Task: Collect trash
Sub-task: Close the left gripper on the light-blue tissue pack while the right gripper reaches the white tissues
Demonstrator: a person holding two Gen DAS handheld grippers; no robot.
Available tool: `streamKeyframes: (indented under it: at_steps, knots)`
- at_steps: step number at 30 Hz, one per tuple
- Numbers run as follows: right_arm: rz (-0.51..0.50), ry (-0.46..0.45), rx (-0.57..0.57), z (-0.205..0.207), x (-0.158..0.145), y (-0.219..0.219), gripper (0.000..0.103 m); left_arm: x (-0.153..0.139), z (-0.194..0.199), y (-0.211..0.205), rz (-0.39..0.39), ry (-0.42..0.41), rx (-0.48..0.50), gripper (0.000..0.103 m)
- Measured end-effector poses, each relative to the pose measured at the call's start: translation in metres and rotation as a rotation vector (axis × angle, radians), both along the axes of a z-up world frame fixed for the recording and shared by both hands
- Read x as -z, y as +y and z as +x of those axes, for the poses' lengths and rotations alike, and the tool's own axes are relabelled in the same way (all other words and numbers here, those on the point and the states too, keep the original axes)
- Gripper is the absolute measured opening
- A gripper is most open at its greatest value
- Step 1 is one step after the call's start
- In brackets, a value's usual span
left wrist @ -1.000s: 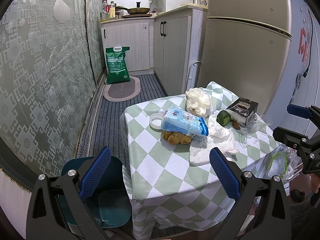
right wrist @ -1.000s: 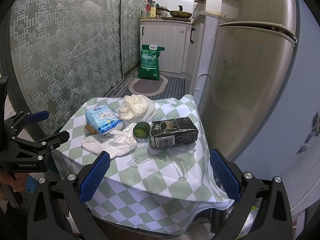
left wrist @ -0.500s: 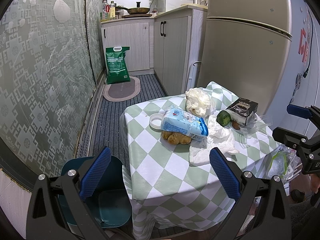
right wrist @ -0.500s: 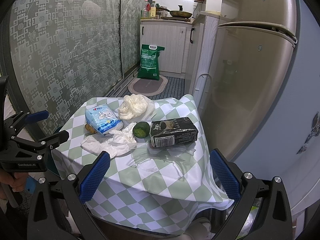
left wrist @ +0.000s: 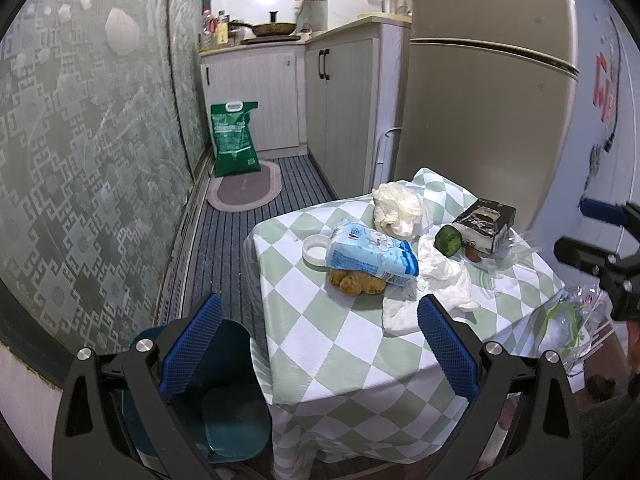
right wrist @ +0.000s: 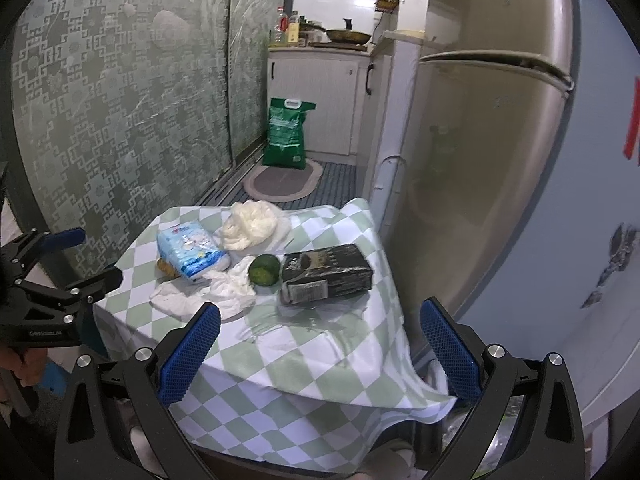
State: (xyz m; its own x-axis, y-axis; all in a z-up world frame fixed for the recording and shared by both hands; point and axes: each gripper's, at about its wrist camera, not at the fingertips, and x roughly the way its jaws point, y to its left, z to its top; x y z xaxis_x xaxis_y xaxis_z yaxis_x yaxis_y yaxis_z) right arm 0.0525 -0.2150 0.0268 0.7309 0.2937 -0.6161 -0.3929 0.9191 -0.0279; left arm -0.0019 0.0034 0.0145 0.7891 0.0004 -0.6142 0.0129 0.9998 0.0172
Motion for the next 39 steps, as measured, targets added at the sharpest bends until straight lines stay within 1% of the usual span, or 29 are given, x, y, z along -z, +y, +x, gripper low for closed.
streamKeyframes:
  at_steps: [1,3,5,7,8,9,10,11,13,14,15,17,18,19,21,24,25,26,28,30,33,35,36,38,39]
  knots:
    - [0.005,0.000,-0.011,-0.007,0.002,0.004,0.100,0.001,0.000,-0.001,0.005,-0.002,0.006,0.092]
    - [0.017,0.006,-0.026,-0.010,0.004,0.004,0.100,0.002,-0.001,-0.002,0.011,-0.005,0.011,0.088]
    - [0.030,0.012,-0.048,-0.010,0.003,0.004,0.100,0.002,0.000,-0.001,-0.003,0.005,0.030,0.086]
    - [0.035,0.023,-0.071,-0.010,0.002,0.007,0.100,0.002,0.001,-0.001,0.000,0.013,0.034,0.081]
    - [0.043,0.028,-0.087,-0.010,0.002,0.008,0.099,0.002,0.002,-0.001,-0.004,0.018,0.039,0.079]
    - [0.049,0.034,-0.098,-0.010,0.001,0.010,0.099,0.000,0.004,0.000,-0.014,0.027,0.052,0.075]
    - [0.053,0.038,-0.110,-0.011,0.000,0.012,0.095,-0.001,0.006,0.001,-0.022,0.036,0.064,0.072]
    - [0.062,0.048,-0.130,-0.010,0.000,0.013,0.086,-0.002,0.007,0.001,-0.020,0.041,0.069,0.068]
    - [0.071,0.067,-0.153,-0.011,0.001,0.018,0.075,-0.006,0.014,0.001,0.011,0.058,0.082,0.058]
    - [0.075,0.074,-0.162,-0.011,0.002,0.019,0.071,-0.006,0.017,0.002,0.017,0.065,0.087,0.055]
    - [0.077,0.081,-0.171,-0.010,0.002,0.021,0.069,-0.007,0.023,0.003,0.015,0.083,0.100,0.051]
    - [0.087,0.093,-0.185,-0.009,0.003,0.022,0.064,-0.006,0.030,0.008,0.006,0.107,0.116,0.048]
    - [0.091,0.099,-0.191,-0.009,0.003,0.023,0.063,-0.004,0.036,0.009,0.018,0.125,0.130,0.043]
    - [0.095,0.106,-0.199,-0.008,0.003,0.024,0.061,-0.004,0.040,0.009,0.027,0.137,0.142,0.040]
    - [0.098,0.119,-0.216,-0.006,0.003,0.025,0.057,-0.001,0.050,0.011,0.021,0.165,0.190,0.033]
    - [0.094,0.136,-0.238,-0.001,0.002,0.026,0.055,0.003,0.064,0.012,-0.035,0.210,0.274,0.033]
    - [0.086,0.144,-0.250,0.001,0.001,0.028,0.054,0.004,0.068,0.013,-0.043,0.217,0.286,0.033]
    - [0.078,0.150,-0.259,0.003,0.001,0.029,0.054,0.004,0.071,0.013,-0.045,0.221,0.295,0.034]
    - [0.076,0.173,-0.276,0.010,0.001,0.030,0.054,0.005,0.078,0.013,-0.048,0.230,0.306,0.040]
    - [0.078,0.194,-0.288,0.016,0.002,0.033,0.054,0.006,0.086,0.014,-0.052,0.235,0.311,0.048]
    - [0.049,0.210,-0.307,0.027,0.004,0.041,0.054,0.010,0.096,0.014,-0.074,0.261,0.322,0.048]
    - [0.032,0.214,-0.325,0.031,0.005,0.047,0.054,0.015,0.099,0.014,-0.089,0.291,0.329,0.046]
    - [0.023,0.217,-0.336,0.032,0.005,0.050,0.054,0.018,0.101,0.014,-0.099,0.301,0.333,0.044]
    - [0.002,0.229,-0.361,0.035,0.010,0.058,0.053,0.018,0.102,0.014,-0.130,0.308,0.348,0.036]
    - [-0.008,0.240,-0.375,0.036,0.015,0.062,0.050,0.018,0.103,0.013,-0.135,0.308,0.354,0.029]
